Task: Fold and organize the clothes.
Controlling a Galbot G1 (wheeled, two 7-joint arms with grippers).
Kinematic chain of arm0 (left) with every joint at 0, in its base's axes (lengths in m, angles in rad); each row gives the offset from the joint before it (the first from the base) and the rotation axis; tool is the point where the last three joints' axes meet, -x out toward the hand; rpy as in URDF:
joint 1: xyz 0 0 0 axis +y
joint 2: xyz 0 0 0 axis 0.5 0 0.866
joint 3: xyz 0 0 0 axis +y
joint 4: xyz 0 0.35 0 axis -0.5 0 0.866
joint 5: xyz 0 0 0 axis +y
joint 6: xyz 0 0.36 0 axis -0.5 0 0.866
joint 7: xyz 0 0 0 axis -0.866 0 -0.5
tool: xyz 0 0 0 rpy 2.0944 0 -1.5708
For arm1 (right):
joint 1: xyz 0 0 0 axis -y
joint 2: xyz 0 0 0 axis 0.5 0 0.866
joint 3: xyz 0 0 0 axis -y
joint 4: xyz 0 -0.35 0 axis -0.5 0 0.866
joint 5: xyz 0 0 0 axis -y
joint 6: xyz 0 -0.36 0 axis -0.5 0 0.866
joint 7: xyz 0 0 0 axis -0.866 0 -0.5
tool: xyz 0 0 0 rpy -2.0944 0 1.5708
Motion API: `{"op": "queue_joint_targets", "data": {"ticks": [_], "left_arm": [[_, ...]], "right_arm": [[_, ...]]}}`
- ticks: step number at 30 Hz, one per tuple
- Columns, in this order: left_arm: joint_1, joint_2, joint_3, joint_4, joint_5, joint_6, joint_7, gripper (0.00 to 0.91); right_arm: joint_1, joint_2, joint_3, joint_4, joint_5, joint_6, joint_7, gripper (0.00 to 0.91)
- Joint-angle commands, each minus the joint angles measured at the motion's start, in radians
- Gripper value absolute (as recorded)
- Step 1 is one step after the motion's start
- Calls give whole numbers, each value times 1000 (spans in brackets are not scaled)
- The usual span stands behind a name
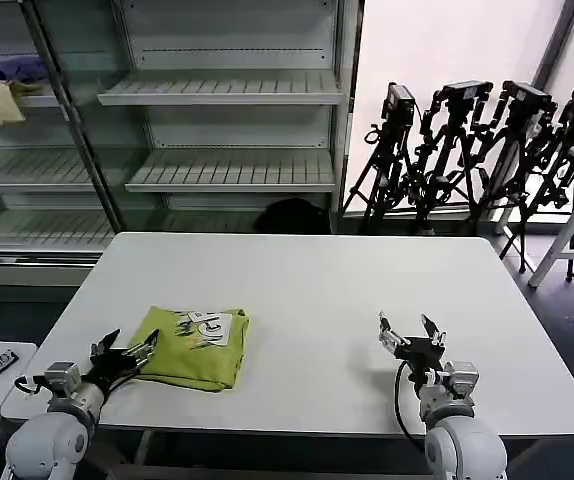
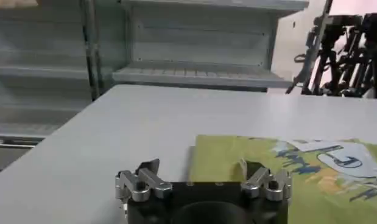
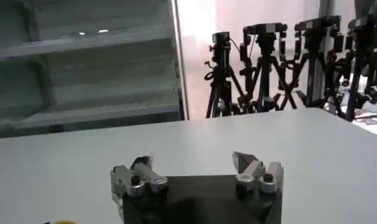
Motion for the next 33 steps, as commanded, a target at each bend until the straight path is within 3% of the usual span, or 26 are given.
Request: {"op": "queue_joint_targets", "data": {"ticks": [1,4,5,6,8,9,12,24,29,33], "left_arm": [[-4,1,5,18,-51,21,5,907],[-4,-2,-4,18,-126,50,0,877],[-3,-3,-7,17,-152,63,-3,826],[-2,-4,-9,17,-161,65,-4,635],[2,-7,-12,13,-181,71,-7,494],[4,-8,-12,12,-195,72,-8,272],[6,-11,-13,8,-210,84,-9,40],[-6,-20,-12,17,-230,107,-13,30],[-4,-25,-9,18,-206,52,-23,20],[10,-22,-23,7,-108,-59,-15,10]], "right_arm": [[-1,1,-1,2,-1,1,1,907],[0,1,-1,3,-1,1,2,907],[0,1,-1,4,-1,1,2,907],[0,1,-1,4,-1,1,2,907],[0,1,-1,3,-1,2,3,907],[0,1,-2,3,-1,2,3,907],[1,3,-3,3,-1,2,4,907],[2,5,-1,4,-5,3,6,907],[4,5,-1,2,-5,4,6,907],[6,4,-1,-1,-6,5,7,907]]}}
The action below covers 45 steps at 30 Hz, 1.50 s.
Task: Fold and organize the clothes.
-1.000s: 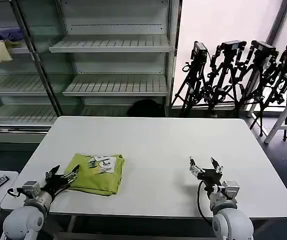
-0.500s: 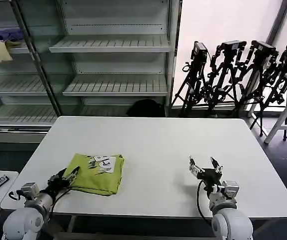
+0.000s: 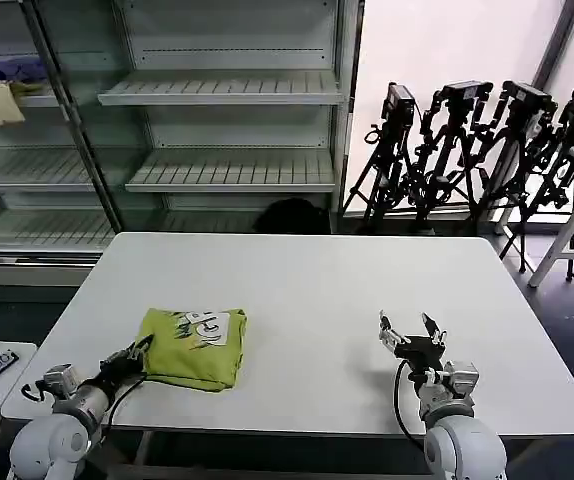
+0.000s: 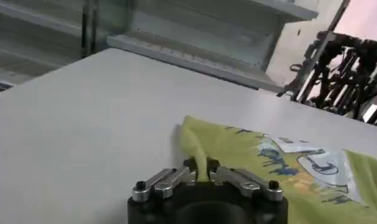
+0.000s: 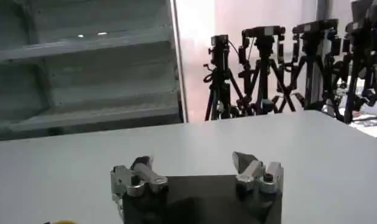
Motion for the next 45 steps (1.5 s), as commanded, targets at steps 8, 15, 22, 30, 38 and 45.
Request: {"op": "queue_joint_targets", "data": {"ticks": [8,15,22,30,38,45], "left_arm": [[1,102,-156,-43,217,-201,34,0],[-58,234,-273,-124,275,-149,74,0],[-9,227,-160,-298,420,-108,134,0],[95,-23,346,-301,783,-213,65,10],[-38,-136,624,-200,791,-236,-46,10],[-96,-123,651,-171,718,-205,-75,30]], "right_arm": [[4,-6,1,-8,1,13,-5,907],[12,-7,-3,-8,-1,14,-6,907],[3,-12,9,-9,1,21,-9,907],[-31,-21,36,-29,4,52,-12,907],[-38,-18,44,-32,0,54,-12,907],[-33,-16,43,-33,-5,48,-10,907]]}}
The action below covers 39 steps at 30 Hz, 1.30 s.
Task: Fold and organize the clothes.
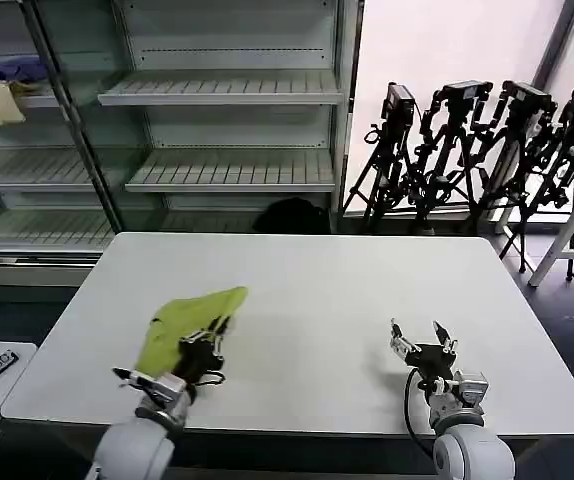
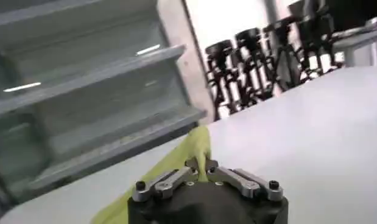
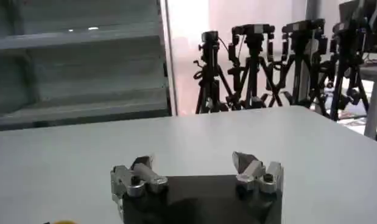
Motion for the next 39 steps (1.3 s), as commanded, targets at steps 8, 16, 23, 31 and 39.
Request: {"op": "queue_joint_targets", "data": {"ticks": [8,16,23,31,39], "left_arm": [[-141,-126,326,127,63,-3,-99,595],[-187,-155,349,192,52,5,-116,907],[-197,-122,263,152,10,14,-114,907],[-142,-12,11,53,-82,3,-93,907],[-98,1,-252,-7,-196,-8,-54,907]], "right_arm": [[6,13,-22,36,-13,-31,-31,907],[7,12,-58,109,-4,-125,-96,907],[-8,9,-133,141,37,-171,-132,907],[-77,-9,-263,110,135,-174,-86,907],[-107,-20,-336,84,334,-172,14,907]]}}
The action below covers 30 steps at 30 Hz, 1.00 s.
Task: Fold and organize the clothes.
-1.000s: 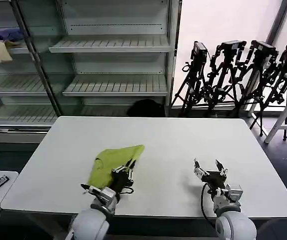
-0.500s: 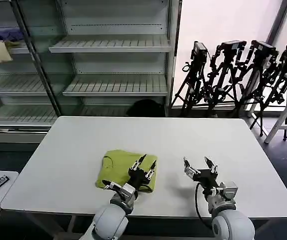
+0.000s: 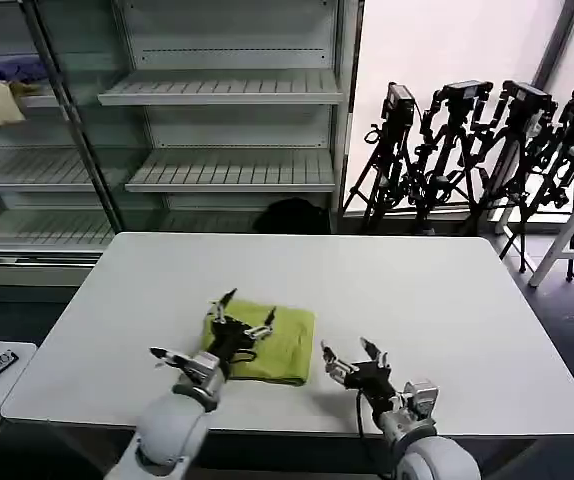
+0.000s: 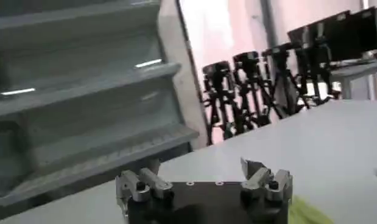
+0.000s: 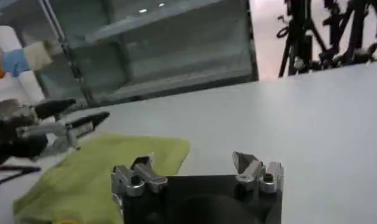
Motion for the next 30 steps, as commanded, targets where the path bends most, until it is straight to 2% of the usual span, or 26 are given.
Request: {"op": "queue_joint_targets", "data": {"ticks": [1,4,8,9,10,11,12,13,15,16,18,19,23,30], "left_arm": [[42,45,-358,-87,-149,-4,33,907],[59,38,-415,-105,-184,-4,41,907],[88,32,-427,-120,-194,-11,42,907],[93,30,-425,-122,-194,-13,42,907],[98,25,-421,-124,-194,-15,42,907],[103,19,-414,-126,-193,-16,41,907],[106,15,-411,-128,-193,-17,41,907],[108,11,-403,-129,-193,-18,41,907],[114,3,-395,-134,-192,-19,40,907],[114,1,-393,-135,-192,-19,40,907],[115,-1,-389,-136,-192,-20,40,907],[116,-2,-387,-136,-193,-22,40,907],[114,-3,-386,-132,-192,-23,39,907],[117,-3,-387,-127,-192,-29,39,907]], "right_arm": [[-47,-7,-125,-18,215,-18,93,907],[-46,6,-126,-25,220,-17,114,907],[-33,3,-137,-26,248,-18,138,887],[-29,2,-140,-27,250,-17,147,746],[-26,2,-144,-29,252,-17,158,675],[-19,5,-145,-36,258,-18,166,544],[-17,6,-145,-38,258,-18,169,484],[-15,8,-147,-41,258,-18,177,353],[-12,9,-149,-47,257,-18,187,232],[-10,7,-149,-50,258,-18,193,111],[-9,7,-148,-52,257,-18,196,101],[-6,6,-148,-54,257,-18,200,60],[2,8,-150,-63,256,-18,206,0],[12,17,-159,-79,253,-18,215,0]]}}
